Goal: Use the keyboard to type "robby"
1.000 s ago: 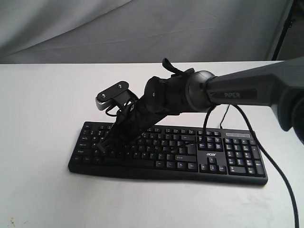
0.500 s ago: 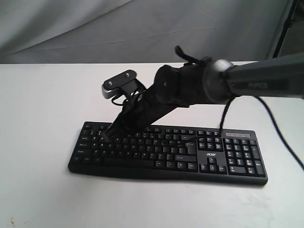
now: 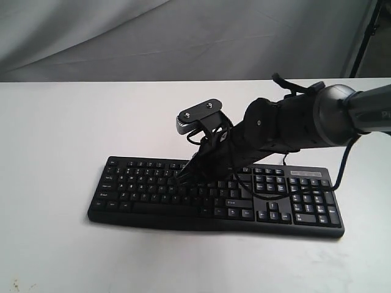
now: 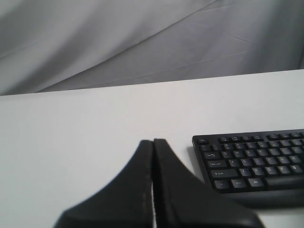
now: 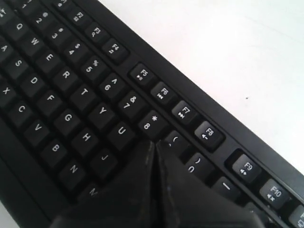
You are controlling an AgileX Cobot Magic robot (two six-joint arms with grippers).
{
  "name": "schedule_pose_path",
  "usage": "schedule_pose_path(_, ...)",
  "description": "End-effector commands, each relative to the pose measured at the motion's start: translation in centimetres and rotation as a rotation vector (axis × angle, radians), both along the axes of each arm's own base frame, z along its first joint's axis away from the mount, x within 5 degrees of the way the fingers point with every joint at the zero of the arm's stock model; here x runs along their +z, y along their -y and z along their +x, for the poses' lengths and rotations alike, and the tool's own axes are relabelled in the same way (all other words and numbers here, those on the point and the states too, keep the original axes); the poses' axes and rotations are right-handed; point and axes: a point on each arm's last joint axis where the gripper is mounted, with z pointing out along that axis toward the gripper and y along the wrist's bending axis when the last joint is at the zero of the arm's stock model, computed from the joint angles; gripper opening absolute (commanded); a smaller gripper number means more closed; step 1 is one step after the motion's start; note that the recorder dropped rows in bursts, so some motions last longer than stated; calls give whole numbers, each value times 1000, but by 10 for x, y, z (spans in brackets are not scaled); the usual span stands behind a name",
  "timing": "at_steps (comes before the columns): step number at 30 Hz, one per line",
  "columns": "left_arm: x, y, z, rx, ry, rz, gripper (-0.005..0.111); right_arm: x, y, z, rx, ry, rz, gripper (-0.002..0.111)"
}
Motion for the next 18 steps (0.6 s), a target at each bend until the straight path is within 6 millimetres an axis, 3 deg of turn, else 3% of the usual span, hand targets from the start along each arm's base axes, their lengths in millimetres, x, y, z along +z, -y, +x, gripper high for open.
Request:
schedule_pose_path(1, -1, 0, 0, -6, 7, 1, 0, -3, 7, 5, -22, 7, -6, 0)
schedule_pose_path(18, -1, 0, 0, -6, 7, 1, 0, -4, 6, 2, 13, 2, -30, 0)
